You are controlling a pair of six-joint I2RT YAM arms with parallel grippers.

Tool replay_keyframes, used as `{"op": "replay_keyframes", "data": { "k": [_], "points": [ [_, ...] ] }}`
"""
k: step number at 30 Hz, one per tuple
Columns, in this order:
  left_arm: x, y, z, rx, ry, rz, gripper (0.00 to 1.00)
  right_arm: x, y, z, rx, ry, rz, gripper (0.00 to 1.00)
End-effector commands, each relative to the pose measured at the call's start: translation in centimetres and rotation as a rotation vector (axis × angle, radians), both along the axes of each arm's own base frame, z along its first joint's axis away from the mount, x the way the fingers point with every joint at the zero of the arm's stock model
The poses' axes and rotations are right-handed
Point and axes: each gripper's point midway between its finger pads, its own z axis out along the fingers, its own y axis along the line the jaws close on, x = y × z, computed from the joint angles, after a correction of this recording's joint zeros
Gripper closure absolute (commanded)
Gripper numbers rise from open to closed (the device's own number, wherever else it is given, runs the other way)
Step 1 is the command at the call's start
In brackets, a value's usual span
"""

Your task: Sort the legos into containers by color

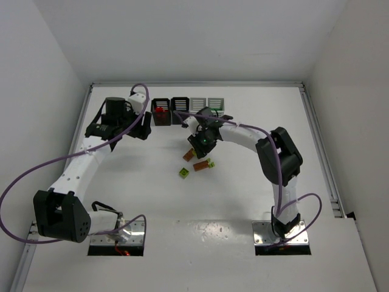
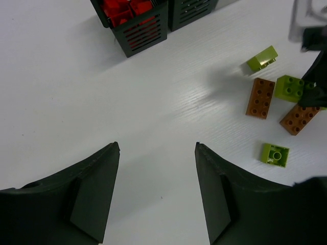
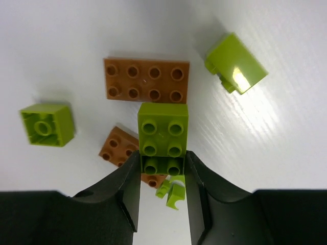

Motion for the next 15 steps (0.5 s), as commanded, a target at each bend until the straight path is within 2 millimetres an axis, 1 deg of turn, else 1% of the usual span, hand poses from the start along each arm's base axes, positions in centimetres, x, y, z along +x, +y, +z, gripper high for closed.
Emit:
{"op": "replay_keyframes", "data": {
  "k": [1, 2, 3, 4, 5, 6, 7, 8, 9, 10, 11, 12, 13, 14, 15],
  "points": [
    [0.1, -0.3, 0.2, -0.003, -0.023, -0.004, 0.33, 3.0, 2.4, 9.5, 0.162, -0.176, 0.015, 0.93],
    [0.0, -0.5, 0.2, -0.010, -0.022, -0.014, 0.33, 2.8, 2.6, 10.5, 0.181, -0.179, 0.024, 0.93],
    [0.0, -0.5, 0.2, -0.010, -0.022, -0.014, 0.33, 3.4, 2.7, 12.0, 0.205, -0.200, 0.020, 0.93],
    [0.2, -0.5, 0.4, -0.011, -0.031, -0.014, 0.33, 3.7, 2.9, 13.0, 0.219, -0.220, 0.021, 0.93],
    [0.0, -0.7, 0.0, -0.016, -0.021, -0.023, 0.33, 4.0, 3.1, 13.6, 0.228, -0.234, 0.022, 0.93],
    [0.0, -0.7, 0.0, -0.016, -0.021, -0.023, 0.33, 4.7, 3.5, 15.0, 0.245, -0.264, 0.010, 0.93],
    [-0.1, -0.6, 0.3, -0.011, -0.033, -0.028, 0.33, 5.8, 2.9, 15.7, 0.230, -0.300, -0.020, 0.93],
    [-0.1, -0.6, 0.3, -0.011, -0.033, -0.028, 0.33, 6.6, 3.1, 16.0, 0.231, -0.315, -0.039, 0.93],
    [-0.1, -0.6, 0.3, -0.011, -0.033, -0.028, 0.33, 8.1, 2.9, 16.0, 0.225, -0.330, -0.075, 0.93],
    [-0.1, -0.6, 0.3, -0.011, -0.033, -0.028, 0.33, 9.5, 2.1, 15.8, 0.200, -0.349, -0.111, 0.93],
    [-0.1, -0.6, 0.3, -0.011, -0.033, -0.028, 0.33, 10.5, 2.3, 16.8, 0.214, -0.363, -0.128, 0.94],
    [-0.1, -0.5, 0.6, -0.007, -0.043, -0.021, 0.33, 11.8, 1.5, 15.4, 0.183, -0.352, -0.156, 0.94],
    [-0.2, -0.4, 0.9, -0.001, -0.055, -0.026, 0.33, 12.2, 1.6, 15.1, 0.176, -0.344, -0.171, 0.94],
    [-0.2, -0.4, 0.9, -0.001, -0.055, -0.026, 0.33, 13.6, 1.5, 16.2, 0.193, -0.373, -0.187, 0.94],
    [-0.2, -0.4, 0.9, -0.001, -0.055, -0.026, 0.33, 14.6, 1.0, 16.2, 0.189, -0.382, -0.216, 0.94]
  ]
}}
